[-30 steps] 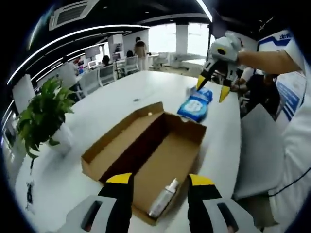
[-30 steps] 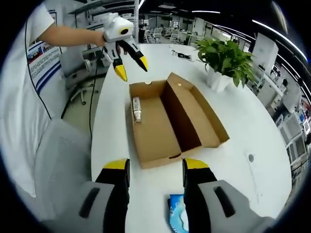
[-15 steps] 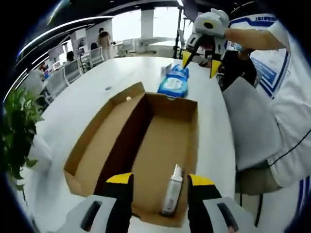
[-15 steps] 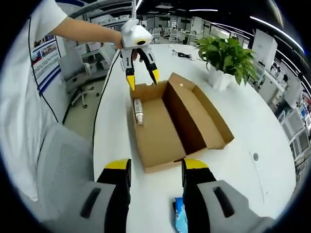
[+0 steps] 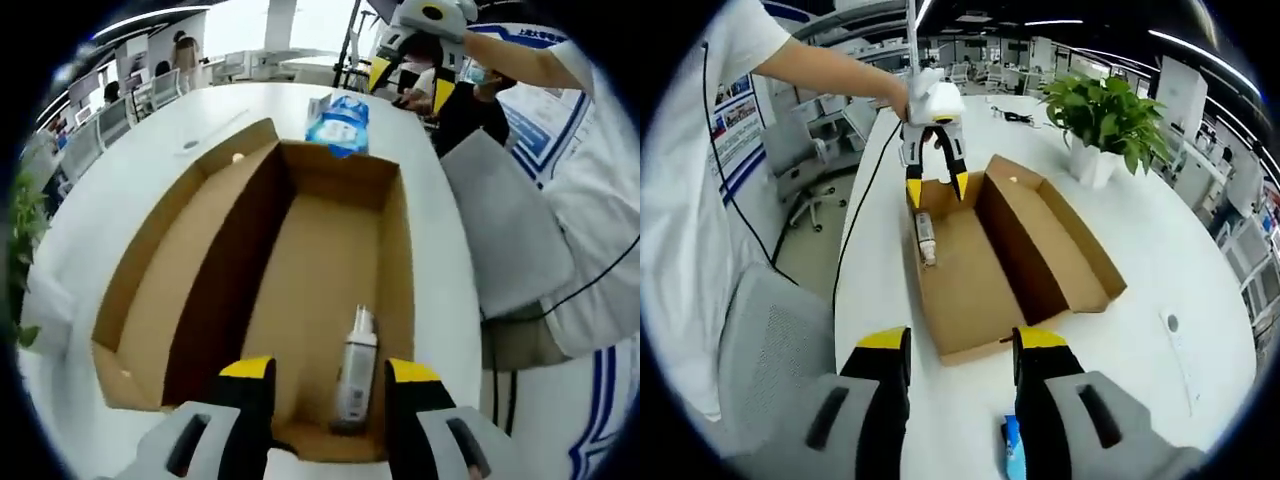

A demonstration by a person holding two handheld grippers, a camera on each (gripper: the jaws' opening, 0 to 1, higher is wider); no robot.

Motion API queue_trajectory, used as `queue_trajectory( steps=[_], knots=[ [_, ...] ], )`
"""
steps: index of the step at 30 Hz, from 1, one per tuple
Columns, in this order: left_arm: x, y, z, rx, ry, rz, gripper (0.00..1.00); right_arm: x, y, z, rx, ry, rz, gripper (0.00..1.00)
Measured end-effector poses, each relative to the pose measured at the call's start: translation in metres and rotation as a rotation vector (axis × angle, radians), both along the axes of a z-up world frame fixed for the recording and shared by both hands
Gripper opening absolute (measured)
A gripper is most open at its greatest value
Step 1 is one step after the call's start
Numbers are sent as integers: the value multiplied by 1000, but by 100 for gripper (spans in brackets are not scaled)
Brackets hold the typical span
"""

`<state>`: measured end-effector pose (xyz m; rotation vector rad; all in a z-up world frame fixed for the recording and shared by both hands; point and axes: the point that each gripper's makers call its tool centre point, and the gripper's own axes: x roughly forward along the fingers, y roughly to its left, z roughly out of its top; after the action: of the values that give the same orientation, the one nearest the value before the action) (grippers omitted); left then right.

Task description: Operate the shoe box by opening the lid, removing the specified soft item, and placing it in the target area until the item is outside and the box remains undamaged.

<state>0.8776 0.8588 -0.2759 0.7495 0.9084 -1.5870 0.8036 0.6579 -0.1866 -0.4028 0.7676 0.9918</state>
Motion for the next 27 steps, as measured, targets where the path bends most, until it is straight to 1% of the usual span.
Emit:
queue_trajectory(
  steps=[3, 8, 14, 15, 20, 23, 25, 27],
  knots=[
    [-4, 2, -8, 30, 34, -32, 44, -1, 0, -3, 4, 12, -4, 38],
    [-9, 4, -20, 84, 61, -73, 44, -1, 1, -9, 2, 30, 5, 38],
    [-16, 5, -31, 133, 58, -134, 43, 1, 2, -14, -2, 48, 17, 38],
    [-16, 5, -32, 132, 56, -142, 43, 1, 3, -16, 0, 55, 22, 38],
    [-17, 5, -40, 154, 61, -162, 42, 3, 3, -21, 3, 65, 22, 37],
    [-19, 6, -46, 180, 47, -196, 42, 5, 4, -24, 16, 69, 14, 37],
    [-20, 5, -49, 189, 48, -209, 41, 3, 5, -26, 17, 75, 17, 37],
    [-19, 6, -52, 199, 35, -227, 41, 2, 6, -28, 15, 80, 21, 37]
  ],
)
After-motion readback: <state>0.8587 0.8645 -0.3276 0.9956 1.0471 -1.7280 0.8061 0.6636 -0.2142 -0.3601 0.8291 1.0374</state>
